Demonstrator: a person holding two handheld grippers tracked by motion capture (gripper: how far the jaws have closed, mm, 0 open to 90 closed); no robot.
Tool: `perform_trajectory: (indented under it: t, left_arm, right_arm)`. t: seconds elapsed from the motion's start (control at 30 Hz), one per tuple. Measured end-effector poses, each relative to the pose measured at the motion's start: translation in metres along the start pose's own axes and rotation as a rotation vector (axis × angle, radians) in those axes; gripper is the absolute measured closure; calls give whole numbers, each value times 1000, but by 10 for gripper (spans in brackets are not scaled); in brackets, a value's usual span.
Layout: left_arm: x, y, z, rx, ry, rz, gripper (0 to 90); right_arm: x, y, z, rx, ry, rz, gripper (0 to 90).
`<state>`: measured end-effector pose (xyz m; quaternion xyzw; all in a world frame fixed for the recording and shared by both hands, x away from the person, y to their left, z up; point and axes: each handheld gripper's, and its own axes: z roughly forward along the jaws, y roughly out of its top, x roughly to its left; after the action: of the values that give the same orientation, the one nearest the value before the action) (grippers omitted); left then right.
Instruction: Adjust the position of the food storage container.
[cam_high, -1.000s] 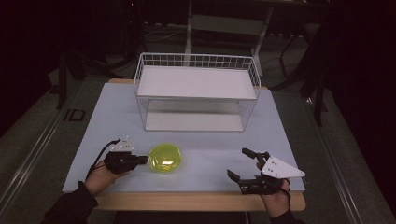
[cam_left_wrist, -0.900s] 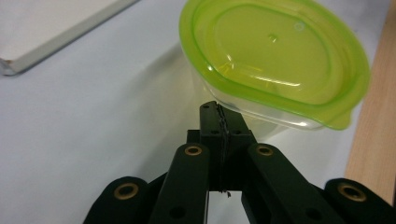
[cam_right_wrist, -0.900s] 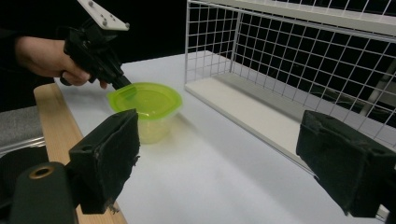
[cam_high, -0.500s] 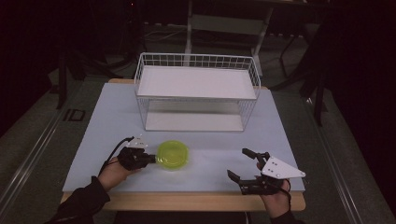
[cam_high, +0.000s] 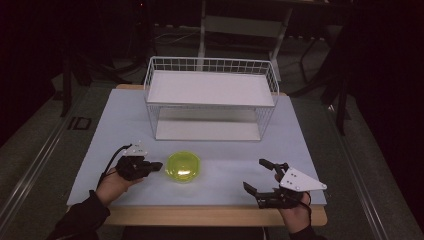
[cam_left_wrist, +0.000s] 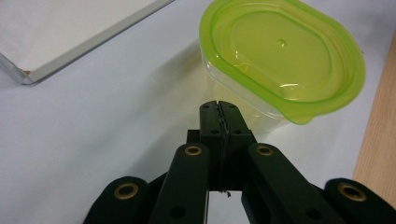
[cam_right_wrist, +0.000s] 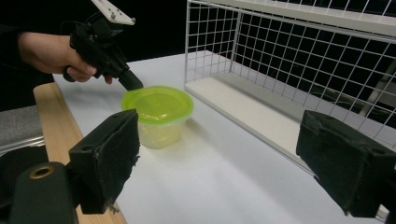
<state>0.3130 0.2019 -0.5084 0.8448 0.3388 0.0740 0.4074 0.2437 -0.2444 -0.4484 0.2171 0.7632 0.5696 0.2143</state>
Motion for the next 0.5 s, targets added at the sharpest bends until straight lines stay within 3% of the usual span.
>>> perform_trajectory:
  t: [0.2,0.5]
  left_arm:
    - [-7,8,12,21,-29,21,899]
    - [-13,14,29,50,-51,22,899]
  right_arm:
    - [1,0,0,-1,0,-3,131]
    - [1,1,-1,-4,1,-5,131]
